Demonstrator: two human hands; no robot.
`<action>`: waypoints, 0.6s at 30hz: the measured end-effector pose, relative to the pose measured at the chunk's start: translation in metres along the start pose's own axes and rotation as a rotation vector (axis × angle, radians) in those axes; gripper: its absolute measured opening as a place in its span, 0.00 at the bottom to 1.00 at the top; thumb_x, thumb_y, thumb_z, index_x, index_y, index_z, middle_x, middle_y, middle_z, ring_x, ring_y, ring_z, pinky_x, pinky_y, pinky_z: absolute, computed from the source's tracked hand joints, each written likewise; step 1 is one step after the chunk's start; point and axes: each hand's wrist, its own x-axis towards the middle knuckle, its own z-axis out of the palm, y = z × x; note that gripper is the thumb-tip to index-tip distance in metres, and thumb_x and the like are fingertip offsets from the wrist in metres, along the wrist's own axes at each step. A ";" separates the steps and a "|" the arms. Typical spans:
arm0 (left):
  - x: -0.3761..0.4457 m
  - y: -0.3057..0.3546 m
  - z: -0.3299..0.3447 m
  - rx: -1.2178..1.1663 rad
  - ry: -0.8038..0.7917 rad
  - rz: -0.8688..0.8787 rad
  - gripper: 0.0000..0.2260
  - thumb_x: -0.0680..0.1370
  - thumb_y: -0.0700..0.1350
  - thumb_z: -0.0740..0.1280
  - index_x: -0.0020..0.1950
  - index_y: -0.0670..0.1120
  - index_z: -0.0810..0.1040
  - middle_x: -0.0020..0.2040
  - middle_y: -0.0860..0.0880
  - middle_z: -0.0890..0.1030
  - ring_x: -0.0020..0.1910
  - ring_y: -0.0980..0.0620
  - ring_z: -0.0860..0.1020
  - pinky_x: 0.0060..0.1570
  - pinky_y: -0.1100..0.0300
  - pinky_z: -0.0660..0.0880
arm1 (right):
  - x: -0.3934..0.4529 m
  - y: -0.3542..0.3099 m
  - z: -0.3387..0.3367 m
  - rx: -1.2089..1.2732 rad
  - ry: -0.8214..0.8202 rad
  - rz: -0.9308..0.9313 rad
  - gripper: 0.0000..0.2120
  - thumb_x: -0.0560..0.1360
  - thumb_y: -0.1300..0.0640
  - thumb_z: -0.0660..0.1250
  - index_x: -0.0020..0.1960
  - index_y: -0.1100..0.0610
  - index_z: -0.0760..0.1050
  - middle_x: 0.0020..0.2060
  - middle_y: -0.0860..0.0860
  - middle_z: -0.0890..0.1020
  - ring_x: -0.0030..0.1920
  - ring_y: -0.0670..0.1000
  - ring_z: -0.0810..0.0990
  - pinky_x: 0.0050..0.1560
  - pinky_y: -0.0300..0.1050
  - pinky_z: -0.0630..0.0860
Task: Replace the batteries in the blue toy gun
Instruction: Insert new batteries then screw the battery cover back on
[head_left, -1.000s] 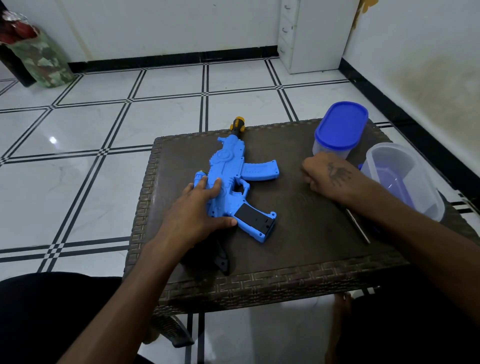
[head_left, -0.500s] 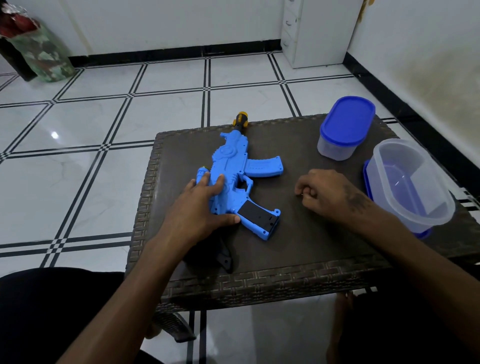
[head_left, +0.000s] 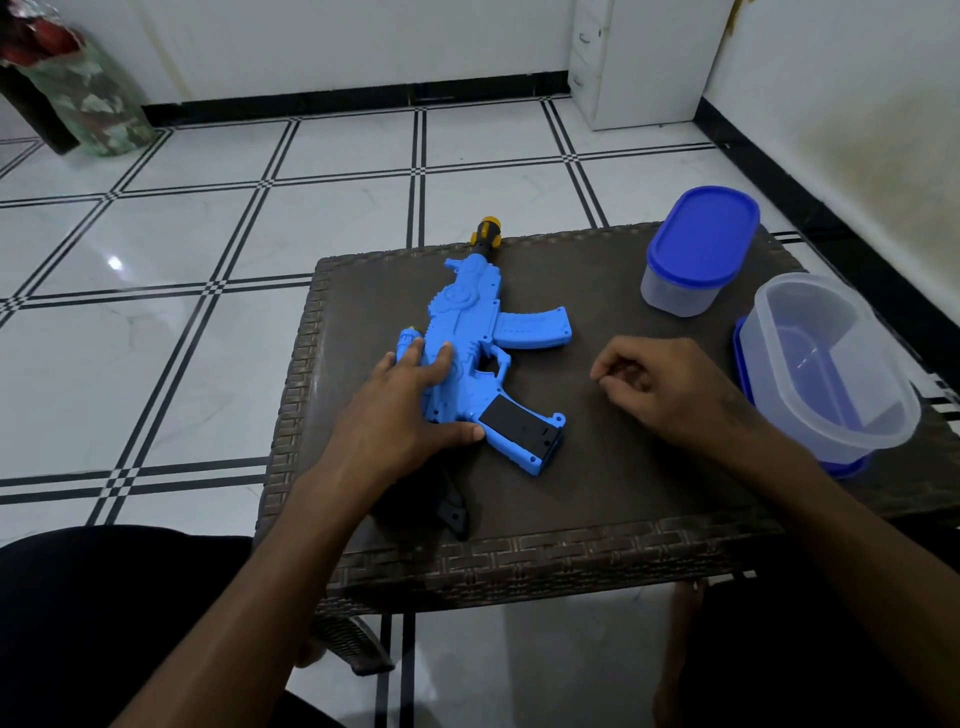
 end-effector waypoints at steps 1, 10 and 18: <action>0.000 0.000 0.000 0.003 -0.001 -0.001 0.44 0.68 0.63 0.72 0.78 0.59 0.52 0.80 0.53 0.49 0.78 0.48 0.48 0.73 0.44 0.58 | -0.002 -0.005 0.000 0.063 0.027 -0.020 0.06 0.75 0.63 0.69 0.48 0.53 0.79 0.39 0.43 0.80 0.40 0.40 0.79 0.39 0.30 0.75; 0.001 0.000 0.000 0.010 0.002 0.006 0.44 0.68 0.64 0.71 0.78 0.59 0.52 0.80 0.52 0.49 0.78 0.49 0.48 0.73 0.45 0.57 | -0.019 -0.032 0.016 0.234 0.033 -0.226 0.08 0.72 0.65 0.74 0.48 0.55 0.86 0.42 0.47 0.83 0.42 0.45 0.82 0.43 0.38 0.79; 0.001 0.000 0.000 0.002 -0.003 0.004 0.44 0.68 0.63 0.71 0.78 0.59 0.52 0.80 0.52 0.48 0.78 0.48 0.47 0.74 0.44 0.57 | -0.021 -0.036 0.019 0.096 -0.018 -0.369 0.11 0.71 0.66 0.73 0.52 0.57 0.83 0.42 0.48 0.82 0.39 0.46 0.81 0.42 0.40 0.77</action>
